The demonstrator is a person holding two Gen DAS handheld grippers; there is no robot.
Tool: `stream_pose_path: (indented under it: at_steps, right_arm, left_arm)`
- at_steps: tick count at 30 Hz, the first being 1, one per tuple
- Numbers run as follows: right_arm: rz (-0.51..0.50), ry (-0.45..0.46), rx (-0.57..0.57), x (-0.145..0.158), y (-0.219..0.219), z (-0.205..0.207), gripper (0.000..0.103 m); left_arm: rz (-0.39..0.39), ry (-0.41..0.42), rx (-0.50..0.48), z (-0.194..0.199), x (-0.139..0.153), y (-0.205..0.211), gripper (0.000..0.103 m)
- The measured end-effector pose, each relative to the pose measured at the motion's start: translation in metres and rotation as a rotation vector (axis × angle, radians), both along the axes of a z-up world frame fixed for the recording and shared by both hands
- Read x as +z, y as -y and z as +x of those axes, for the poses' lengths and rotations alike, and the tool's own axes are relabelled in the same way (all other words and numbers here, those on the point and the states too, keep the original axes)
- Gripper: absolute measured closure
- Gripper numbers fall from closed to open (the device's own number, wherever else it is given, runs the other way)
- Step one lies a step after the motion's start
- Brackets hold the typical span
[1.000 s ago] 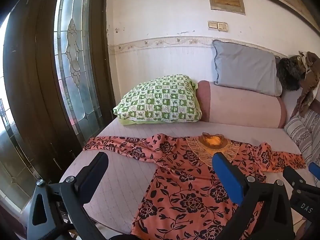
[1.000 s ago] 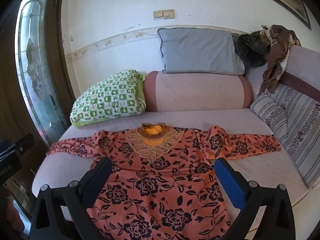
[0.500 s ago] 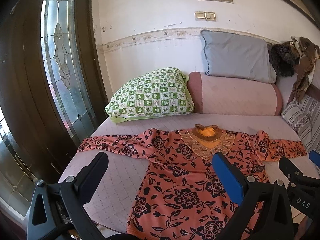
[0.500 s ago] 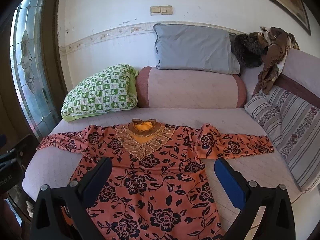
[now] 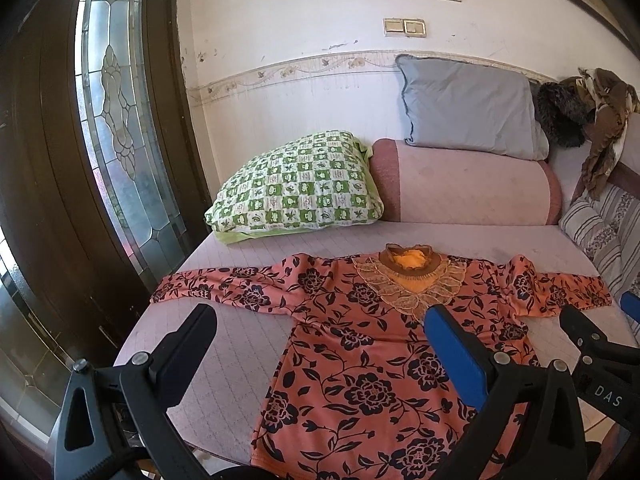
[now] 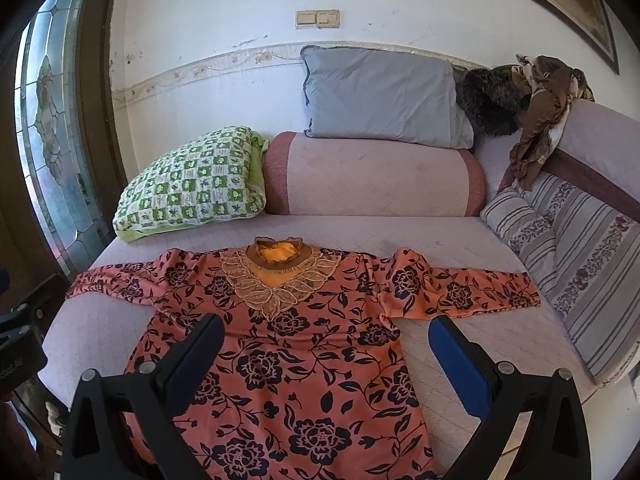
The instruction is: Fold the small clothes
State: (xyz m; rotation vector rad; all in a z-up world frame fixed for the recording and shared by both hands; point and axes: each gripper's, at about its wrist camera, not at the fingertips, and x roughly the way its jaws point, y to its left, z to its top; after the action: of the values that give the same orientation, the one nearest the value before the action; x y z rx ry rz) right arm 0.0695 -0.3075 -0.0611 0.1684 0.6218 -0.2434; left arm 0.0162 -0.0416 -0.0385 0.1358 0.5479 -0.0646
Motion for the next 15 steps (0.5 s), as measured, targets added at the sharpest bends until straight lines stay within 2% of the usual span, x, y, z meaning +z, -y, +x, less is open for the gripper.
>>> stream_pose_path:
  at_steps: [5, 15]
  right_arm:
    - [-0.006, -0.005, -0.004, 0.0, 0.001, 0.002, 0.0]
    - [-0.011, -0.053, -0.02, -0.018, 0.009, 0.024, 0.0]
  left_arm:
    - [-0.001, -0.005, -0.001, 0.0, -0.001, 0.0, 0.0]
    - [0.022, -0.039, -0.018, 0.031, -0.015, 0.015, 0.0]
